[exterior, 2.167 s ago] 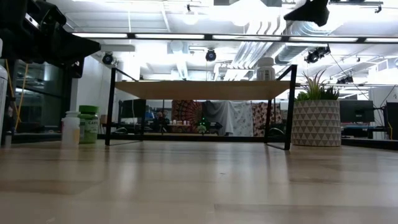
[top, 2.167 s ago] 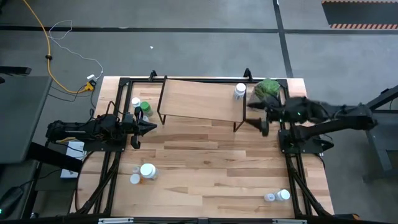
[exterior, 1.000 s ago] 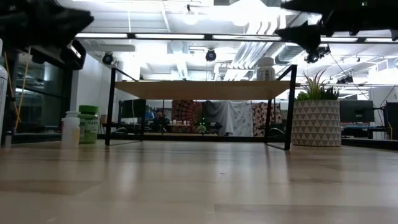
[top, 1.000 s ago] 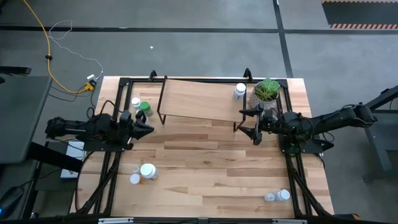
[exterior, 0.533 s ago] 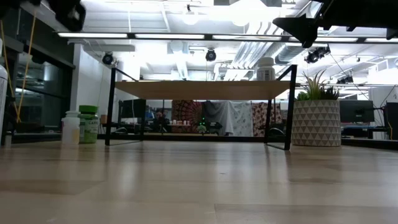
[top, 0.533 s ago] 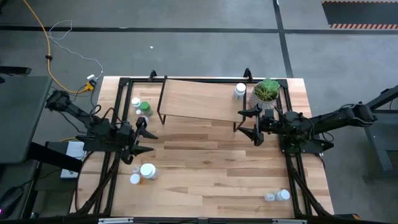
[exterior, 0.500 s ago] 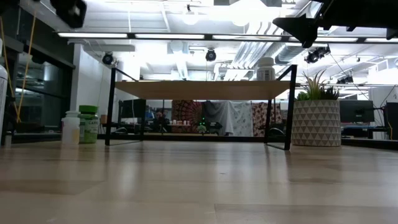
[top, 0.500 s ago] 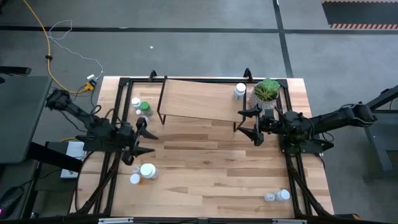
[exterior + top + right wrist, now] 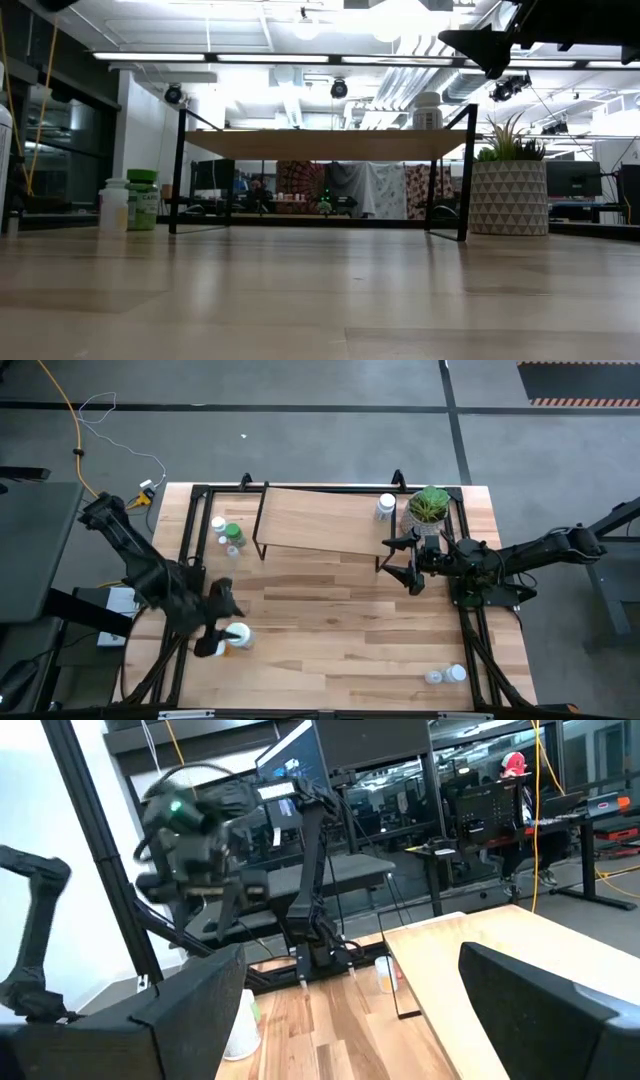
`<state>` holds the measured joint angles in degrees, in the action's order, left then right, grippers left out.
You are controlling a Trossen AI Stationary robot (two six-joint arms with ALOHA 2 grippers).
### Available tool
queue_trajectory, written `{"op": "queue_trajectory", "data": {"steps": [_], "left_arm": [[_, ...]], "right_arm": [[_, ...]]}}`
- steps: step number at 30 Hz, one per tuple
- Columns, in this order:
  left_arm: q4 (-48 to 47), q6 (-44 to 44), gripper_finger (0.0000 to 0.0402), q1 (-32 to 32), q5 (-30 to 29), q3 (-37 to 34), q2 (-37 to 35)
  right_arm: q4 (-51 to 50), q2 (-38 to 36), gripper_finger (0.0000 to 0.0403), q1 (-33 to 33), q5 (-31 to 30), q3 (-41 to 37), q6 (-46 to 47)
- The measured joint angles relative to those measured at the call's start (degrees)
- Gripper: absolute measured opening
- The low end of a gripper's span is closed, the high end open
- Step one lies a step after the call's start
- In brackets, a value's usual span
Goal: Pick and place medicine bottles onto shelf by color
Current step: Put the white medicine bottle on the shelf
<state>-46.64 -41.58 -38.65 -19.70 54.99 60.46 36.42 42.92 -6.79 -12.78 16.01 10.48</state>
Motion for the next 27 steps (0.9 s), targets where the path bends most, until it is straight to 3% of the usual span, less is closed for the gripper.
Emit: {"op": "queue_trajectory", "data": {"steps": [5,11,16,27], "left_arm": [[-6.5,-2.5,0.0253,-3.4,-0.4,0.5,7.1],[-6.1,0.2,0.0253,-4.2,-1.8,0.5,11.7],[-6.5,0.2,0.0253,-4.1,2.1,0.5,13.3],[-8.2,0.2,0.0253,-4.1,4.1,0.5,13.4]], "right_arm": [[0.0,0.0,0.0358,0.0,0.2,0.0,0.0],[0.0,0.0,0.0358,0.0,0.2,0.0,0.0],[-0.2,0.0,0.0358,0.0,0.2,0.0,0.0],[-0.3,0.0,0.0358,0.0,0.2,0.0,0.0]]}}
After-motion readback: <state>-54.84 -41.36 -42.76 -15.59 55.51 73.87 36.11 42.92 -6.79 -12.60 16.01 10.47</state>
